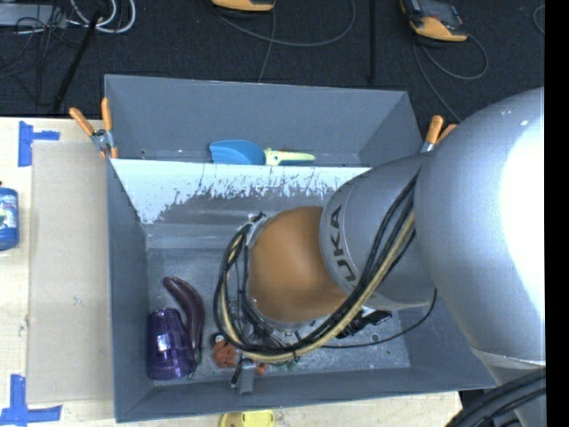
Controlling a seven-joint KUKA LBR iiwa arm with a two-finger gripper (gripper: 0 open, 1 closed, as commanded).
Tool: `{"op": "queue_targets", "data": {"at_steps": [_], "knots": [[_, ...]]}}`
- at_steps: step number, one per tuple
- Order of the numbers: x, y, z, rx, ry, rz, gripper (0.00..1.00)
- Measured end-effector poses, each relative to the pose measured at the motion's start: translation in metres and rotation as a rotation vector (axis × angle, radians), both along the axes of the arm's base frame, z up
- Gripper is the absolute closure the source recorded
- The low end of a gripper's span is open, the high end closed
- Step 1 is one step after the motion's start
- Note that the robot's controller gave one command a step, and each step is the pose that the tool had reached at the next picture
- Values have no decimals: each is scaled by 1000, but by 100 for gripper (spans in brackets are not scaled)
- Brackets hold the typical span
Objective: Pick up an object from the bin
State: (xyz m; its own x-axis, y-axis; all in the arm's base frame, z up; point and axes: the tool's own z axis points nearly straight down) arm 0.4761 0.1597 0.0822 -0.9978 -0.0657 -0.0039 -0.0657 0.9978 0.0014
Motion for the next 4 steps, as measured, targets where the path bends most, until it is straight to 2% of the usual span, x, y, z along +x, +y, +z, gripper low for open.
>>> {"op": "queue_targets", "data": {"at_steps": [1, 3, 4], "knots": [[0, -14, -9, 4, -8, 28, 100], [1, -14, -8, 4, -7, 27, 100], [-1, -14, -1, 0, 3, 27, 100]]}}
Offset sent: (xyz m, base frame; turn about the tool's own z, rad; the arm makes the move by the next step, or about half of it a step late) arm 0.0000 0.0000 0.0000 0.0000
